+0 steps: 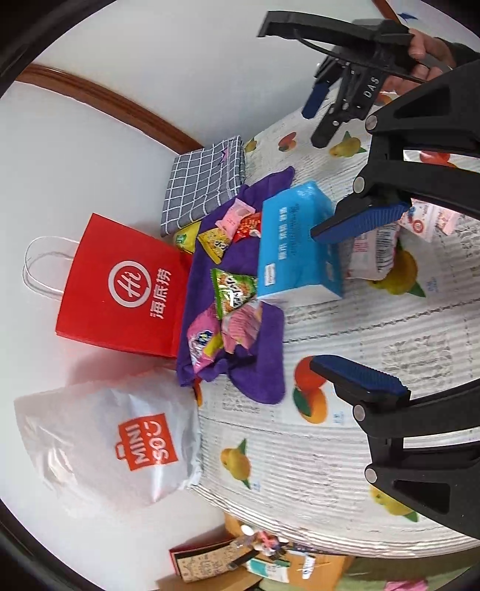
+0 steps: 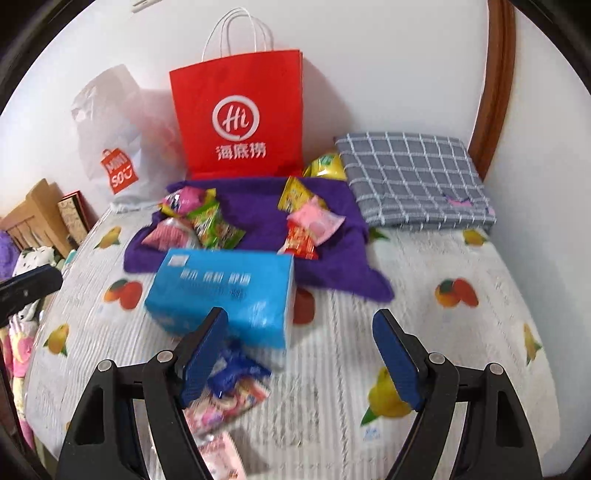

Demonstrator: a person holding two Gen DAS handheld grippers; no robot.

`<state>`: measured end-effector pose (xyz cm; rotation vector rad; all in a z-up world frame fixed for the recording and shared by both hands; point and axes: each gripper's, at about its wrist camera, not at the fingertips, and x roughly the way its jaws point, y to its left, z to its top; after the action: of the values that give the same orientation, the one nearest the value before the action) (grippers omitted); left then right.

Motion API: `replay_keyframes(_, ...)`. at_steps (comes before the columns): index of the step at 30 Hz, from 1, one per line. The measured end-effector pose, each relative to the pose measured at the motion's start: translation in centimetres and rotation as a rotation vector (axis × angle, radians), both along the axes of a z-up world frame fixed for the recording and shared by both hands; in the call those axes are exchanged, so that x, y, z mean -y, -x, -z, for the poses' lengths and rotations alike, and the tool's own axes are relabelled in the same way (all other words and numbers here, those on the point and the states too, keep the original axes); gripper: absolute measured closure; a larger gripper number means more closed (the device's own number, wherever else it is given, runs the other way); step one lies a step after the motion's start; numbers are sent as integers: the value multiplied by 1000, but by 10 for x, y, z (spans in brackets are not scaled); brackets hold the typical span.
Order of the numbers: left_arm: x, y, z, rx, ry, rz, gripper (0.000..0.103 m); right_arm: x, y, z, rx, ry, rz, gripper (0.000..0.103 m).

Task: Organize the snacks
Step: 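Move both grippers back toward the remaining snacks beside the blue tissue pack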

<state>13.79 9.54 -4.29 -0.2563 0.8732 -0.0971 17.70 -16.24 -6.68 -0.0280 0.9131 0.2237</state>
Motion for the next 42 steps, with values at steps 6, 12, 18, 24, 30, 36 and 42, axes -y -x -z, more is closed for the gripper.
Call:
replay_keyframes(6,-5,12,12,-31,13,-25,42,1,29,23,-50,-46,-30,31)
replay_keyframes(12,-4,24,22,-49,19,-20,42,-5,57,53,-126,-92,-67,39)
replay_keyframes(18,0,32,26,-49,33,-6,42,-4,88,63,-187,-171,-70,40)
replay_keyframes(24,1,35,32,-61,30,1,42,-15,110,80,-252,-243,-72,40)
replay_keyframes(30,-5,35,35,-61,-24,-37,42,-38,103,83,-244,-248,-78,39)
replay_keyframes(36,-14,29,40,-77,-11,-60,42,-55,86,87,-228,-197,-64,35)
replay_keyframes(42,-8,20,49,-120,45,-38,42,-82,97,93,-90,66,-147,41)
